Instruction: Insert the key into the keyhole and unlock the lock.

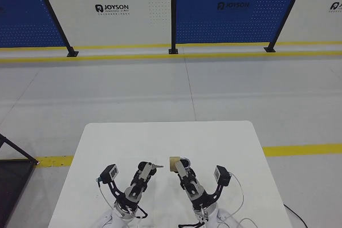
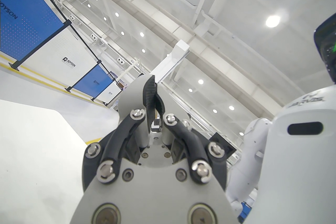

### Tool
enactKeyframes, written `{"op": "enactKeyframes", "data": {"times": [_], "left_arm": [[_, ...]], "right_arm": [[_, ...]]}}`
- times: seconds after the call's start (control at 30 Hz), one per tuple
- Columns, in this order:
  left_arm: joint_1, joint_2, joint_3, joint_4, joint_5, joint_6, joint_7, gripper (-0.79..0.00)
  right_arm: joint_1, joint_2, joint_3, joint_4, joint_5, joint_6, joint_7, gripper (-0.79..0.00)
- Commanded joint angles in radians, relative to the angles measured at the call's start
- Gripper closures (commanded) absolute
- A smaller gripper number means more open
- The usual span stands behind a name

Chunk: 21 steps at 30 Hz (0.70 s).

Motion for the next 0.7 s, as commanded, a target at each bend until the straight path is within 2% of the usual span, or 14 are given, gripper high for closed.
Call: {"op": "enactKeyframes", "data": {"times": [0.0, 0.67], "left_arm": [[-0.008, -0.007, 0.005, 0.005, 0.02, 0.008, 0.016, 0.0], [-0.012, -0.047, 0.021, 0.016, 0.079, 0.016, 0.068, 0.0]], "right_arm": [[-0.004, -0.002, 0.001, -0.002, -0.002, -0.002, -0.014, 0.0], [-0.004, -0.002, 0.001, -0.002, -0.004, -0.003, -0.015, 0.0]]}}
